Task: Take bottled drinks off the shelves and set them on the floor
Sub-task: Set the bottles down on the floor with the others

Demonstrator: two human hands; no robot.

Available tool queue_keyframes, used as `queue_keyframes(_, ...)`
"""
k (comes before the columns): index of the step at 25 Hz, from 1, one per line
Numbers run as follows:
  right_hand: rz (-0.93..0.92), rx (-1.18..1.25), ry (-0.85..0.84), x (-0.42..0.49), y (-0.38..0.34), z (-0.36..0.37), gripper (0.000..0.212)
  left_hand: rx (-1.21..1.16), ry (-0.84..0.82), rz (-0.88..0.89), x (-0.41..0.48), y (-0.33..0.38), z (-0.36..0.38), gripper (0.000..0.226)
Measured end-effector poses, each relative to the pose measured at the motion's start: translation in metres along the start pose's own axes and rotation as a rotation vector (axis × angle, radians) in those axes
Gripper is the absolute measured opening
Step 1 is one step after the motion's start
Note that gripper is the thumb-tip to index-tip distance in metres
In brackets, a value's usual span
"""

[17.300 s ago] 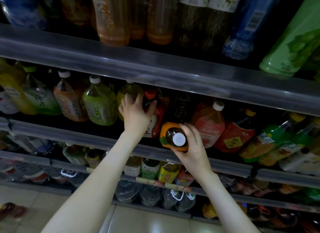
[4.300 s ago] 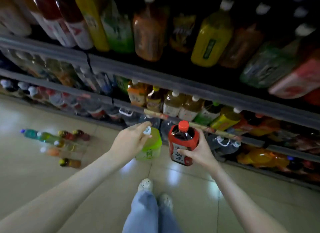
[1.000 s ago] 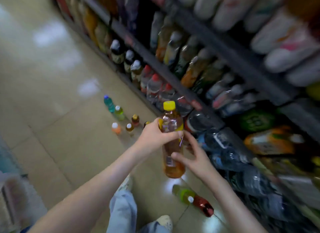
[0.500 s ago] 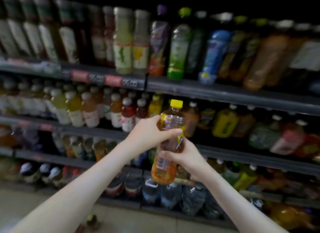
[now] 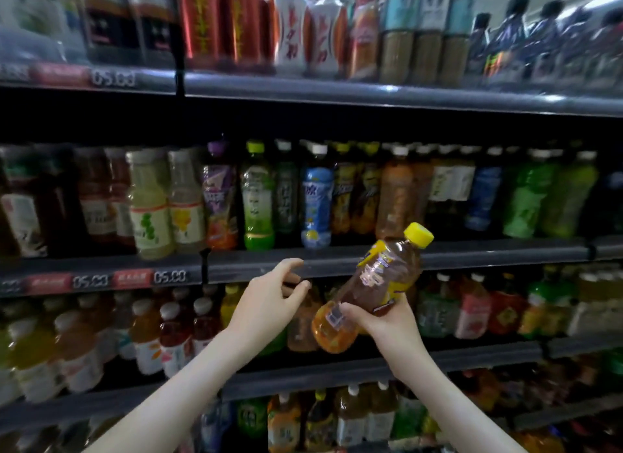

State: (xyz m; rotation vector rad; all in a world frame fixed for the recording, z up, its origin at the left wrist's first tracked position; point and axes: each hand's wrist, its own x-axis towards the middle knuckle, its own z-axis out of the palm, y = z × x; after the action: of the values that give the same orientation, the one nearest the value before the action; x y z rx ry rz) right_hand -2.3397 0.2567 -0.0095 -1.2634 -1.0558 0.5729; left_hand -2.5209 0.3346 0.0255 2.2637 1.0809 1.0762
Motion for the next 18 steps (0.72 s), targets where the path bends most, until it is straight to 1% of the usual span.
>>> queue_keyframes(1,-0.048,-0.017,0.051,0.008,-0.004,-0.005,0.055,0.010,0.020,-0.002,0.008,-0.001,0.003,0.041)
queue_keyframes(4,-0.158,-0.090,0.189,0.037,-0.012,-0.028,0.065,0.048,0.069,-0.003,0.036,0.000,0.015,0.044)
queue_keyframes(5,-0.186,-0.106,0.219,0.049,-0.015,-0.038,0.065,0.052,0.071,0.005,0.046,0.004,0.022,0.044)
queue_keyframes(8,-0.217,-0.130,0.235,0.086,-0.019,-0.065,0.064,0.053,0.048,0.089,0.069,0.020,0.047,0.049)
queue_keyframes(10,-0.254,-0.136,0.226,0.113,-0.017,-0.076,0.066,0.106,0.019,0.210,0.086,0.034,0.072,0.059)
queue_keyframes(12,-0.257,-0.139,0.170,0.139,-0.014,-0.081,0.070,0.147,-0.001,0.306,0.108,0.050,0.099,0.073)
queue_keyframes(14,-0.227,-0.111,0.056,0.162,-0.013,-0.081,0.068,0.135,0.019,0.314,0.135,0.064,0.125,0.085)
queue_keyframes(16,-0.194,-0.110,-0.117,0.182,-0.014,-0.084,0.063,0.074,0.084,0.235,0.159,0.071,0.143,0.082)
queue_keyframes(18,-0.196,-0.156,-0.272,0.197,-0.017,-0.092,0.052,0.038,0.171,0.122,0.171,0.074,0.152,0.070)
